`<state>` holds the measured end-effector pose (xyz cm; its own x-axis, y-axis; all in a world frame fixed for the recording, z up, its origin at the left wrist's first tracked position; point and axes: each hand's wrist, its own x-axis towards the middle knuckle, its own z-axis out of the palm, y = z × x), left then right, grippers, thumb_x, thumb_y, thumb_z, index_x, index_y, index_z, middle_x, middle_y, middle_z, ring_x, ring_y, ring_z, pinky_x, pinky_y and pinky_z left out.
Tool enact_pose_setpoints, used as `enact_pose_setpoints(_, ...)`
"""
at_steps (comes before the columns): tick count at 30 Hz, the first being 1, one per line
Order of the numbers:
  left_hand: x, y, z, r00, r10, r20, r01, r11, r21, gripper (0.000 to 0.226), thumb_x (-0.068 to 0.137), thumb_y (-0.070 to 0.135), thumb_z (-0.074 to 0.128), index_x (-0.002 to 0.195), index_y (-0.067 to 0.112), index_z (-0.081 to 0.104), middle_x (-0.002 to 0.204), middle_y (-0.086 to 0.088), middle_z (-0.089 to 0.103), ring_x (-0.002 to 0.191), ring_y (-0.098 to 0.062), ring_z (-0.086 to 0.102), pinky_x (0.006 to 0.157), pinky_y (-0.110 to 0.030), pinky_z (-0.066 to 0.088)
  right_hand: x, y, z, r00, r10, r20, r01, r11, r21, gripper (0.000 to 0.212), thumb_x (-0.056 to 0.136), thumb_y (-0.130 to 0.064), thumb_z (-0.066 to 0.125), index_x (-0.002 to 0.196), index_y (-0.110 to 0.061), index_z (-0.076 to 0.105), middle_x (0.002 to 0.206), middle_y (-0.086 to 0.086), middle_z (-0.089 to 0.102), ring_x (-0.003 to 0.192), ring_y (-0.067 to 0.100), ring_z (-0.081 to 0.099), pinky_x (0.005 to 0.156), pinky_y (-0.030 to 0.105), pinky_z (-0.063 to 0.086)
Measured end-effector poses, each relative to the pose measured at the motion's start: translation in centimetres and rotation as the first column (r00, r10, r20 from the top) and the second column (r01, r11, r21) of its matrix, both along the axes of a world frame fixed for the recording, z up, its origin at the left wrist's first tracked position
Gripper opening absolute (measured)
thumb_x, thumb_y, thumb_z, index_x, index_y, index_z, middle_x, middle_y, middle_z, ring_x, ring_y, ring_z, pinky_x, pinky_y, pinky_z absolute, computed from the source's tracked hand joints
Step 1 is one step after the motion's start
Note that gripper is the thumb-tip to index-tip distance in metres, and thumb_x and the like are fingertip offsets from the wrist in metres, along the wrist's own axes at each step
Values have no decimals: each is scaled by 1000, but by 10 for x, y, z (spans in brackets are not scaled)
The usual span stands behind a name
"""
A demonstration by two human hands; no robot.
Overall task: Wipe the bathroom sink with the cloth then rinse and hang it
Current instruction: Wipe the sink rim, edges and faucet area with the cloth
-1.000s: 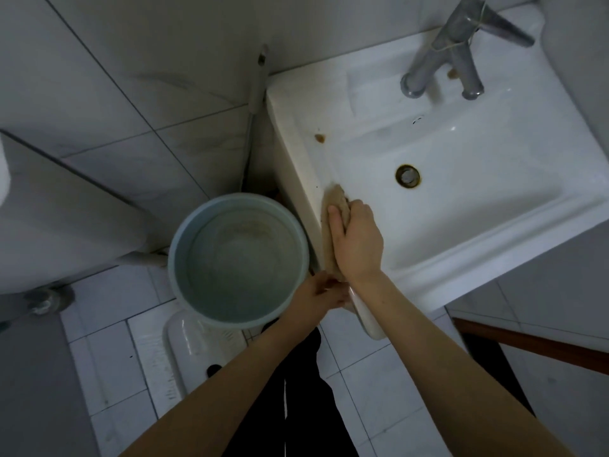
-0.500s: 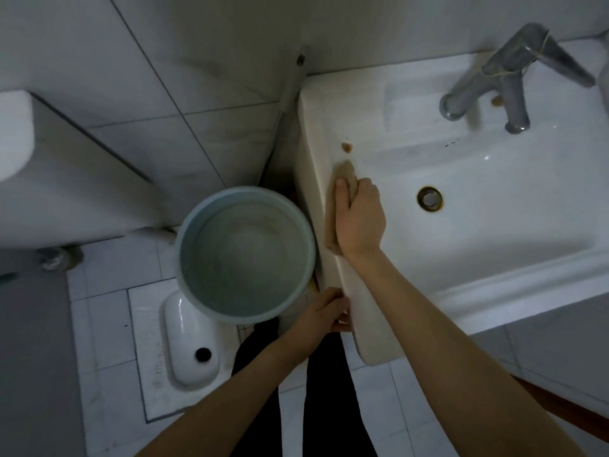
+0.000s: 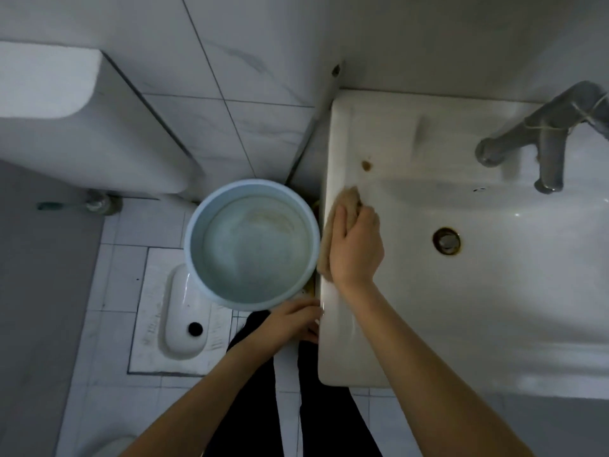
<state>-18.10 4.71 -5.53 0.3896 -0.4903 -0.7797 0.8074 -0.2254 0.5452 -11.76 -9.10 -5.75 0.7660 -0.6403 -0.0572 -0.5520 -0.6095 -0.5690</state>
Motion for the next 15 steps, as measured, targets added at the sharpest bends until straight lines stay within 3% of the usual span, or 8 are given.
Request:
enact_pose_setpoints(3, -1, 0, -1, 1000, 10, 12, -10, 1000, 13, 23, 94, 4, 48, 106, -12, 60, 90, -18, 63, 75, -16, 65, 60, -20, 51, -16, 5, -1, 1000, 1, 29, -2, 1000, 12, 40, 98, -43, 41, 99, -6, 54, 97, 11, 60, 80, 31, 62, 66, 39, 49)
enact_pose_setpoints(7, -3, -2, 0, 999, 40, 32, -41, 999, 23, 18, 93, 3, 49, 88, 4, 67, 71, -2, 67, 67, -11, 65, 62, -23, 53, 49, -5, -1, 997, 28, 74, -27, 1000, -5, 36, 98, -38, 46, 105, -4, 54, 108, 13, 59, 88, 31, 62, 68, 36, 45)
enact_pose_setpoints(11, -9, -2, 3, 993, 86, 76, -89, 995, 40, 24, 94, 10, 52, 106, -6, 65, 87, -15, 67, 79, -22, 67, 71, -30, 57, 95, -20, -3, 997, 54, 47, -53, 998, -23, 38, 98, -38, 45, 112, -4, 52, 117, 13, 56, 102, 30, 59, 76, 38, 45)
enact_pose_setpoints(15, -13, -5, 10, 987, 102, 124, -114, 989, 91, 31, 94, 11, 51, 109, -15, 56, 88, -17, 60, 73, -18, 62, 69, -30, 56, 85, -21, 1, 996, 85, 28, -85, 996, -3, 39, 98, -40, 44, 114, -5, 52, 118, 12, 56, 103, 30, 59, 76, 38, 45)
